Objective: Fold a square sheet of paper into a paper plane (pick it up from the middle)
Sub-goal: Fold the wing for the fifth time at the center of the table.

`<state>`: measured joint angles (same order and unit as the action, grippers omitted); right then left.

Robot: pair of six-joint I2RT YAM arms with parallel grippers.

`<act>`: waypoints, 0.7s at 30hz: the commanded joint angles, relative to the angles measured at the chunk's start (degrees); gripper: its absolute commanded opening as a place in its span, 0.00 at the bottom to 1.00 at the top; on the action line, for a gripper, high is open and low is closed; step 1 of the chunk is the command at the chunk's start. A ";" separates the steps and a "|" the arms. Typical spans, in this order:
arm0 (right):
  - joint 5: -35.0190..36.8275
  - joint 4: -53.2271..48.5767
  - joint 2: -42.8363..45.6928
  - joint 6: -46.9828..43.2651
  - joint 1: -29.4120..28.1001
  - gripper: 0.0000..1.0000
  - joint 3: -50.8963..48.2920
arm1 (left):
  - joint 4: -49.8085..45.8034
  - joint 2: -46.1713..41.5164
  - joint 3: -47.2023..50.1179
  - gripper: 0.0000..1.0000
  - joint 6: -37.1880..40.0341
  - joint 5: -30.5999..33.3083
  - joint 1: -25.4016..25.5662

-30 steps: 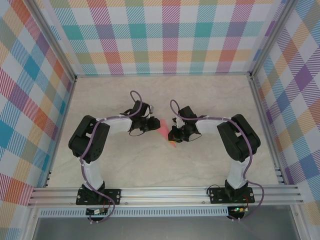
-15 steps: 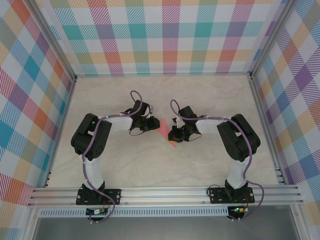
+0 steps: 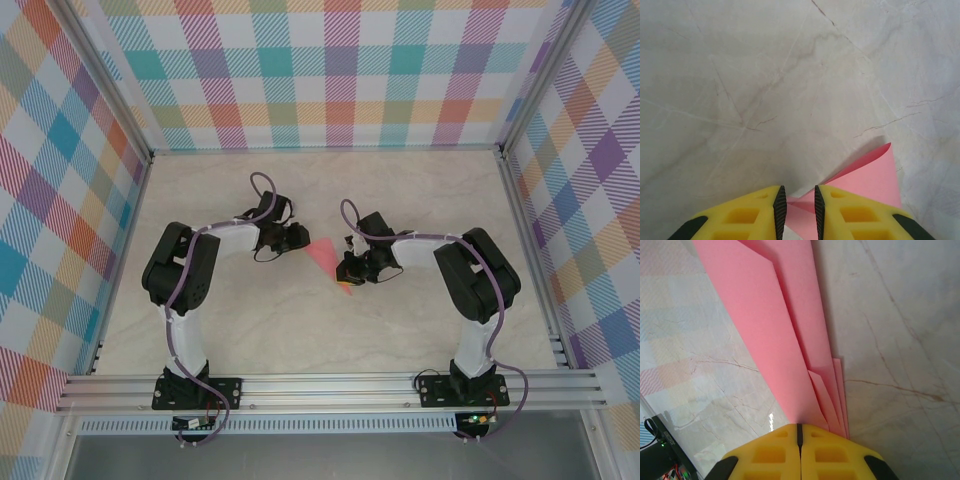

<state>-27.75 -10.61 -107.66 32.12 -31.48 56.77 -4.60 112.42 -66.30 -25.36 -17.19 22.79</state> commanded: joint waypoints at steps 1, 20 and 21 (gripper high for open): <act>4.54 -4.66 -2.92 -0.83 0.26 0.05 -2.22 | -3.92 0.76 -0.99 0.26 2.10 4.57 -0.46; 1.74 -2.73 -1.67 -0.17 0.26 0.06 -2.33 | 10.72 -12.28 11.45 0.24 -7.17 -6.97 4.71; 1.52 -2.58 -1.68 -0.17 0.28 0.05 -2.28 | 11.37 -11.39 11.46 0.23 -7.41 -7.29 5.49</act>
<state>-28.56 -10.11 -107.66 32.14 -31.48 56.53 2.50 99.20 -56.23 -30.24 -20.75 26.35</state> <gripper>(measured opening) 0.056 0.240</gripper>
